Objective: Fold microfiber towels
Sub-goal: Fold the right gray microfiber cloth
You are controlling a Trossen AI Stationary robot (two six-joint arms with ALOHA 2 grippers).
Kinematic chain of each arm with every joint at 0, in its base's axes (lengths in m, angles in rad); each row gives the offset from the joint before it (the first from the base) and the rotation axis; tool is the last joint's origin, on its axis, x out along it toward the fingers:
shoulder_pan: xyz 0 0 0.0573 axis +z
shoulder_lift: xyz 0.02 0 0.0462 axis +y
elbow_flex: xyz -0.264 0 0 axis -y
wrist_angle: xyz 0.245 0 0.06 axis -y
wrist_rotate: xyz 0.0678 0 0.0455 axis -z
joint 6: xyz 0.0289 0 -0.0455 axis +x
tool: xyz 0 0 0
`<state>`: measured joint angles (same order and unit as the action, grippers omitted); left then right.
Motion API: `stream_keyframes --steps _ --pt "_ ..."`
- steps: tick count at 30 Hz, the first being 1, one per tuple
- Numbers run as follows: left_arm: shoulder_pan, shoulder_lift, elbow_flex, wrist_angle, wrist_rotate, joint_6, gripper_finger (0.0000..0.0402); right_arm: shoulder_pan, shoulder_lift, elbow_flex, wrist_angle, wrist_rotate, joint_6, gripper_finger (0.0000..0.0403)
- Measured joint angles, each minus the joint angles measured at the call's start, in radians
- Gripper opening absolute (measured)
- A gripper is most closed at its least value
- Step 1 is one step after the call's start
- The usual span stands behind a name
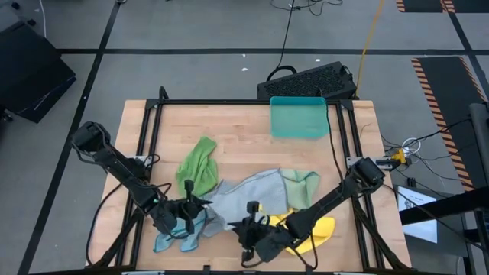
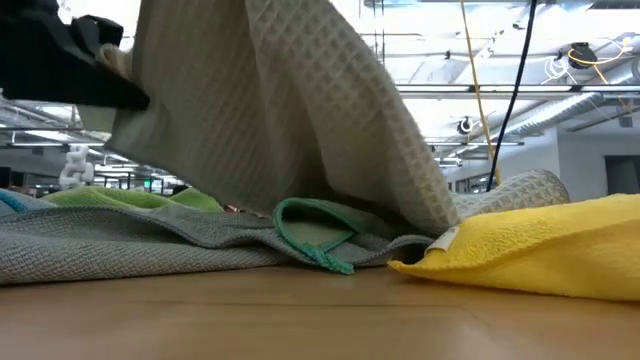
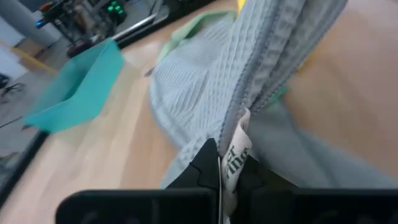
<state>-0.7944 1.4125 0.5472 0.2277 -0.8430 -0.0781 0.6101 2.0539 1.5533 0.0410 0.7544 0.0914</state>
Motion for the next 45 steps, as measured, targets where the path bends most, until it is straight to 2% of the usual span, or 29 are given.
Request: stream_keyframes --steps 6,14,19,24,27,30,34,38,45 --pt "0.000 0.032 0.000 0.034 0.049 -0.032 0.0004 0.000 -0.001 -0.098 0.081 -0.007 0.076 0.0033" --pt "0.013 0.089 0.000 0.036 0.072 -0.101 0.0004 0.003 0.001 -0.233 0.278 -0.058 0.074 0.0125" --pt "0.043 0.117 0.000 0.038 0.110 -0.136 0.0004 0.003 0.001 -0.239 0.294 -0.133 0.080 0.0187" --pt "0.066 0.122 0.000 0.038 0.135 -0.161 0.0003 0.020 0.001 -0.239 0.306 -0.137 0.080 0.0228" --pt "0.074 0.122 0.000 0.040 0.139 -0.169 0.0005 0.031 0.015 -0.238 0.349 -0.130 0.064 0.0235" --pt "0.085 0.122 0.000 0.040 0.158 -0.171 0.0003 0.040 0.055 -0.228 0.413 -0.129 -0.024 0.0234" --pt "0.100 0.122 0.000 0.041 0.170 -0.175 0.0005 0.037 0.123 -0.136 0.408 -0.132 -0.081 0.0229" --pt "0.112 0.122 0.000 0.038 0.173 -0.191 0.0006 0.027 0.182 -0.037 0.332 -0.120 -0.072 0.0219" --pt "0.133 0.122 0.000 0.036 0.192 -0.190 0.0007 0.021 0.251 0.103 0.182 -0.019 -0.026 0.0204"
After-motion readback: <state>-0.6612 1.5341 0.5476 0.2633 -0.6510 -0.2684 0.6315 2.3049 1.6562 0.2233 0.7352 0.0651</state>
